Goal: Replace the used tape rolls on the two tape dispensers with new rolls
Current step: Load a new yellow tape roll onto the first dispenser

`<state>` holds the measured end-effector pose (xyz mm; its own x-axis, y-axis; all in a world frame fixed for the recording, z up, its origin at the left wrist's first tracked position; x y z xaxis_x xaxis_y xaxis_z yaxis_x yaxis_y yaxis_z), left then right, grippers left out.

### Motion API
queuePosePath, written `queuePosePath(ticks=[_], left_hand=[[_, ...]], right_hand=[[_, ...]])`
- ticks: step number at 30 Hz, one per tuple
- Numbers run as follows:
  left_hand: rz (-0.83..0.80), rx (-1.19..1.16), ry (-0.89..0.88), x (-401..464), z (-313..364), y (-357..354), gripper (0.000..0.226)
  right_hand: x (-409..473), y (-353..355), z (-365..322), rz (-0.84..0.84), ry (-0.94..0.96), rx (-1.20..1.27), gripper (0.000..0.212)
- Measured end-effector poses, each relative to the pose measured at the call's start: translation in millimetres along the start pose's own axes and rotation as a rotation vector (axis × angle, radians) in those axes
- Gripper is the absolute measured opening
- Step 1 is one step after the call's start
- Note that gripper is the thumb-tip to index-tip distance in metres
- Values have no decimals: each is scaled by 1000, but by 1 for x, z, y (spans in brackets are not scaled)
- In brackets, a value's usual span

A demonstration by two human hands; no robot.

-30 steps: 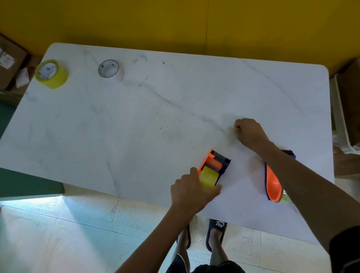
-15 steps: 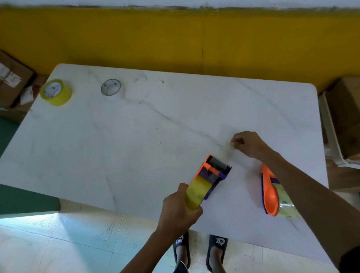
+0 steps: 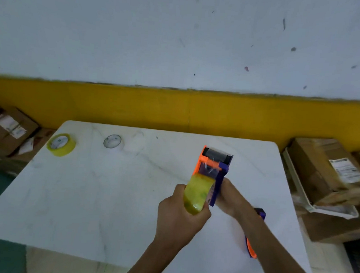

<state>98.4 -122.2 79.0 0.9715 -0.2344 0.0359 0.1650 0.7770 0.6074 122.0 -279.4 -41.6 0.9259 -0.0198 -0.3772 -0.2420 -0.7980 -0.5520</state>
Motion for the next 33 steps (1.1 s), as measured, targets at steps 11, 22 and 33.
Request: queuePosePath(ticks=[11,22,33], left_hand=[[-154,140,302,14,-45,-58,56],[-341,223,412,-12,-114,-135,46],[-355,286,419,-34,-138,-150,38]], right_hand=[[-30,5,133,190,-236,368,15],[-57,46,230,407,-251,544,22],[-108,72,256,595,-550,226,60]])
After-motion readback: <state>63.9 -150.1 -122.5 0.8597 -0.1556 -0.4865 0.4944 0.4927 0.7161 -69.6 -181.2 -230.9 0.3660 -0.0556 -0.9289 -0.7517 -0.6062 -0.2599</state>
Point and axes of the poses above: each hand's wrist, its own x-axis towards the middle knuckle, its own y-axis out of the back of the hand, z = x × y, the point moved 9 cm from there along x, towards the middle knuckle, and after that the axes turned 3 degrees about -x, right-handed, at the moved point
